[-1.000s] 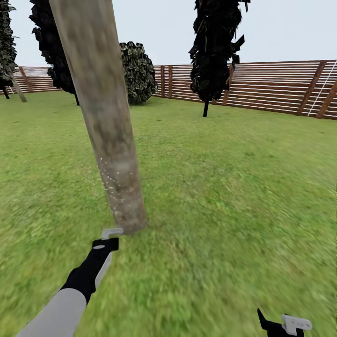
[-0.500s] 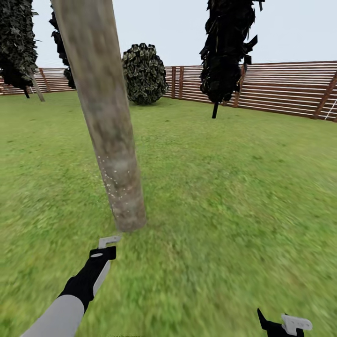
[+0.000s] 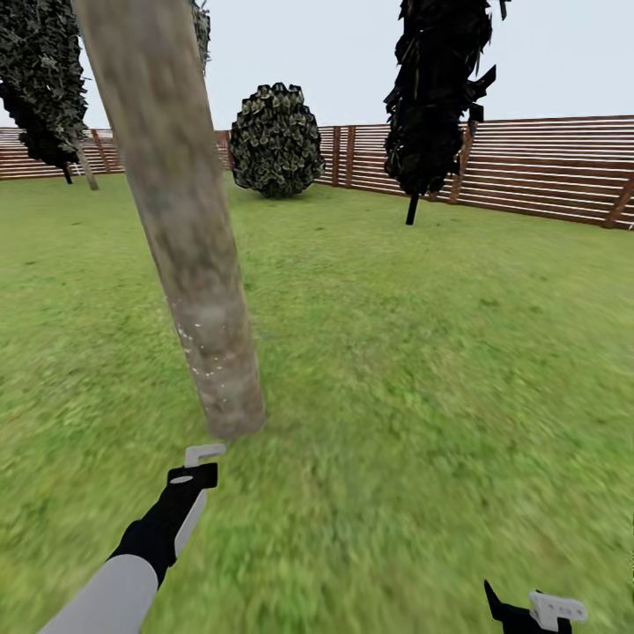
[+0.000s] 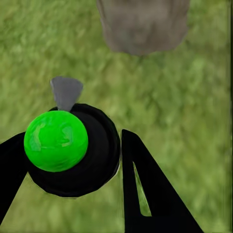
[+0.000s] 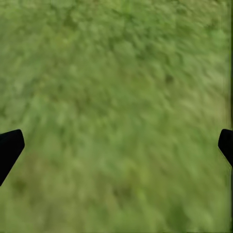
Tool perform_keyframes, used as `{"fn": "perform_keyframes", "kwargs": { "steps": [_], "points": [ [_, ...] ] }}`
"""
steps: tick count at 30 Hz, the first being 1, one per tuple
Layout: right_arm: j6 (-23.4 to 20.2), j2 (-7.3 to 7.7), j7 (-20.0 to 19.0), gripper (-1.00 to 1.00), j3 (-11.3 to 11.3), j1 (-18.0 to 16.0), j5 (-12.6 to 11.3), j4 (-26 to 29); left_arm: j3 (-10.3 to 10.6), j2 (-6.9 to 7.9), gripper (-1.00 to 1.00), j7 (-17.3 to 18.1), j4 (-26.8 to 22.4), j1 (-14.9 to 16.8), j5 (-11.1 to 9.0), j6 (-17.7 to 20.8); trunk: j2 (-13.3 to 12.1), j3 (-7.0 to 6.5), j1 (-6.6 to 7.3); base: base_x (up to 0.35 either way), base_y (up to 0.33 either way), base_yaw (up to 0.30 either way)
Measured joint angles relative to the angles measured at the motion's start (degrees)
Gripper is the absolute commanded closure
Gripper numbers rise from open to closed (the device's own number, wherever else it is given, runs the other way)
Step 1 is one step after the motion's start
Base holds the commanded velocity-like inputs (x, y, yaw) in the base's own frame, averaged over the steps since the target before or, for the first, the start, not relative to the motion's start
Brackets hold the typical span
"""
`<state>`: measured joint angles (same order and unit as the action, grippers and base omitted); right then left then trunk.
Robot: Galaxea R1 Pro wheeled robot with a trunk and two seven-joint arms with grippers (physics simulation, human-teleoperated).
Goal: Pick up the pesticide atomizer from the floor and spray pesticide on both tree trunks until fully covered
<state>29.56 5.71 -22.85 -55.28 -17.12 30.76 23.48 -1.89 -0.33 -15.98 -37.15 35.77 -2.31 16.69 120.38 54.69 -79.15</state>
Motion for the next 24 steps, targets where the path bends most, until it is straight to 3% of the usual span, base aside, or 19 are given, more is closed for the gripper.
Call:
{"fn": "perform_keyframes", "kwargs": {
  "steps": [3,5,7,24],
  "points": [
    [0.0,0.0,0.0,-1.0,0.0,0.0,0.0,0.0,-0.3,0.13,1.0,-0.1,0.0,0.0,0.0,0.0,0.0,0.0,0.0,0.179,-0.241,0.155],
    [0.0,0.0,0.0,-1.0,0.0,0.0,0.0,0.0,-2.6,0.12,1.0,0.0,0.0,0.0,0.0,0.0,0.0,0.0,0.0,0.18,-0.24,0.26],
    [0.0,0.0,0.0,-1.0,0.0,0.0,0.0,0.0,-3.6,0.02,1.0,0.1,0.1,0.0,-0.1,-0.1,0.0,0.0,0.0,0.18,-0.239,0.272],
    [0.0,0.0,0.0,-1.0,0.0,0.0,0.0,0.0,-3.8,-0.54,1.0,0.2,0.4,0.0,0.3,-0.2,0.0,0.0,0.0,0.261,-0.157,0.254]
  ]
}}
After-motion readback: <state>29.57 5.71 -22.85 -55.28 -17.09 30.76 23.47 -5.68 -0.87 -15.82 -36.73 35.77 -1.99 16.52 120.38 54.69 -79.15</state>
